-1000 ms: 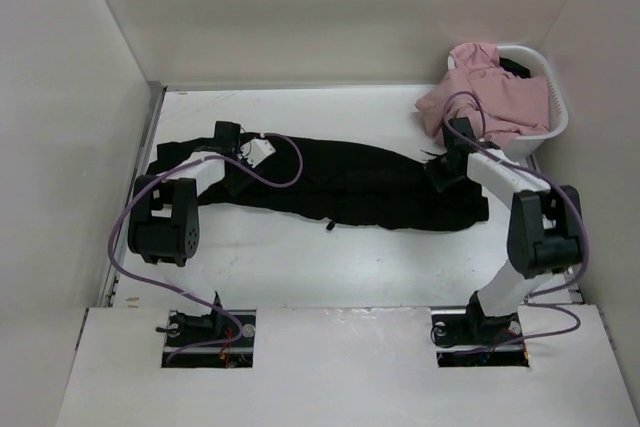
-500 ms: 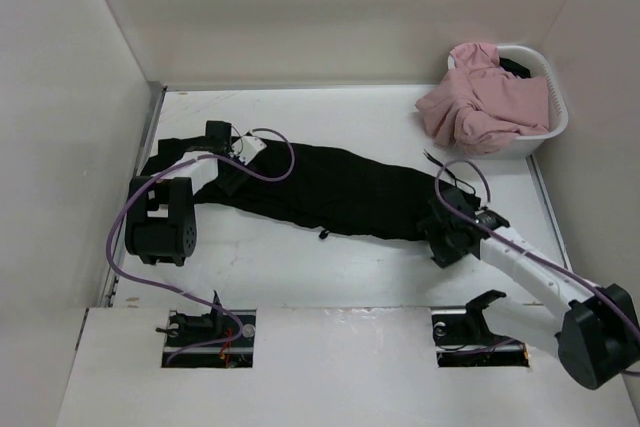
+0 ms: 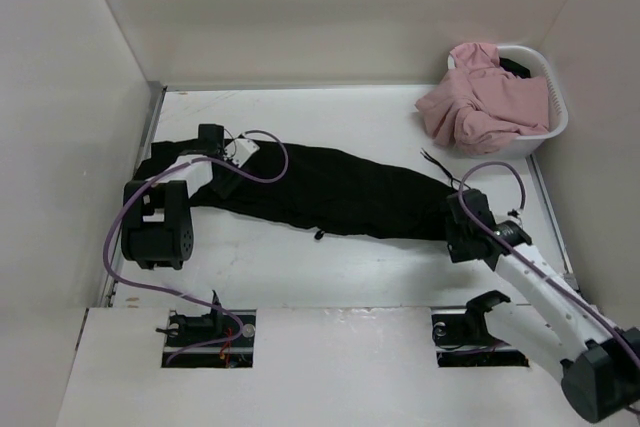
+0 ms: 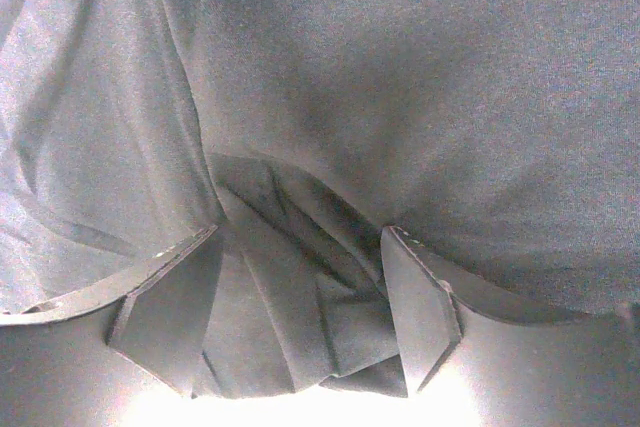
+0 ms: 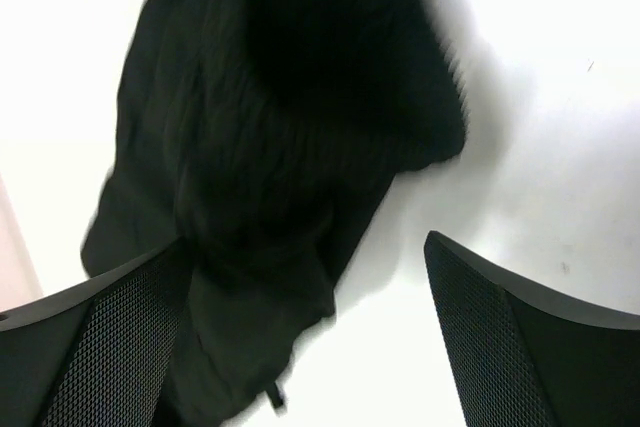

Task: Fold and stack the trousers
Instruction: Fold the trousers

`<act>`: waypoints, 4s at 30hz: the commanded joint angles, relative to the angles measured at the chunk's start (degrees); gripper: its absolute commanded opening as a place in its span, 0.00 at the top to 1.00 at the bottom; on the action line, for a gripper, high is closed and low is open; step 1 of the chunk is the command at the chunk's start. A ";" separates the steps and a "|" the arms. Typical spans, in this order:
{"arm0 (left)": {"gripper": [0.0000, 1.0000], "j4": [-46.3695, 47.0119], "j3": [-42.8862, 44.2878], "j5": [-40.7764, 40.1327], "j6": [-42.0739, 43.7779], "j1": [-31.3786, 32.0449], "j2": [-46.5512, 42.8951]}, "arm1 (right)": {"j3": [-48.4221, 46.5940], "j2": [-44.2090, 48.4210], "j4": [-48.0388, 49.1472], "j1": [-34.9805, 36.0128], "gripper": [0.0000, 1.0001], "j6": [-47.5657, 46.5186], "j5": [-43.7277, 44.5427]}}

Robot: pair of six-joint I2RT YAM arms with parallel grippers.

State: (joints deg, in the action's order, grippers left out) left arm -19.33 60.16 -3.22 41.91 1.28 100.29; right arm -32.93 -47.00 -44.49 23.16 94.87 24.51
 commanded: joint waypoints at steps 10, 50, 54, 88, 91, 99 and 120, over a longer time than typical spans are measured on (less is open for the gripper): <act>0.36 -6.77 -4.44 -1.43 -0.16 -3.78 -4.49 | -6.26 -23.90 9.94 -12.92 0.00 0.07 -0.34; 0.33 -13.54 4.35 -4.16 -10.79 -7.12 -0.72 | -40.34 -30.21 18.39 17.98 1.00 -72.28 16.52; 0.34 -13.54 4.53 -2.41 -11.24 -7.56 1.48 | -53.70 -46.74 16.89 29.07 1.00 -68.08 20.66; 0.30 -21.98 19.48 13.49 -21.24 19.12 -13.28 | -19.48 -32.09 28.58 14.77 0.91 -47.26 -11.14; 0.31 -18.83 14.04 18.51 -25.82 26.69 -11.97 | -14.72 -34.11 32.17 14.42 0.92 -43.11 -12.21; 0.35 -9.24 5.32 9.20 -24.33 28.21 -3.00 | -9.26 -37.28 38.07 11.16 0.93 -41.34 -11.59; 0.33 -7.56 5.32 8.59 -23.45 31.11 -4.58 | -3.72 -28.12 45.72 -0.97 0.00 -42.14 -22.67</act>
State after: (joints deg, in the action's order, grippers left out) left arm -28.23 64.88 5.78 18.41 32.29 98.67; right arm -35.07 -70.63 -2.92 22.28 52.75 7.07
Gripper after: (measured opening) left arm 0.670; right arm 0.998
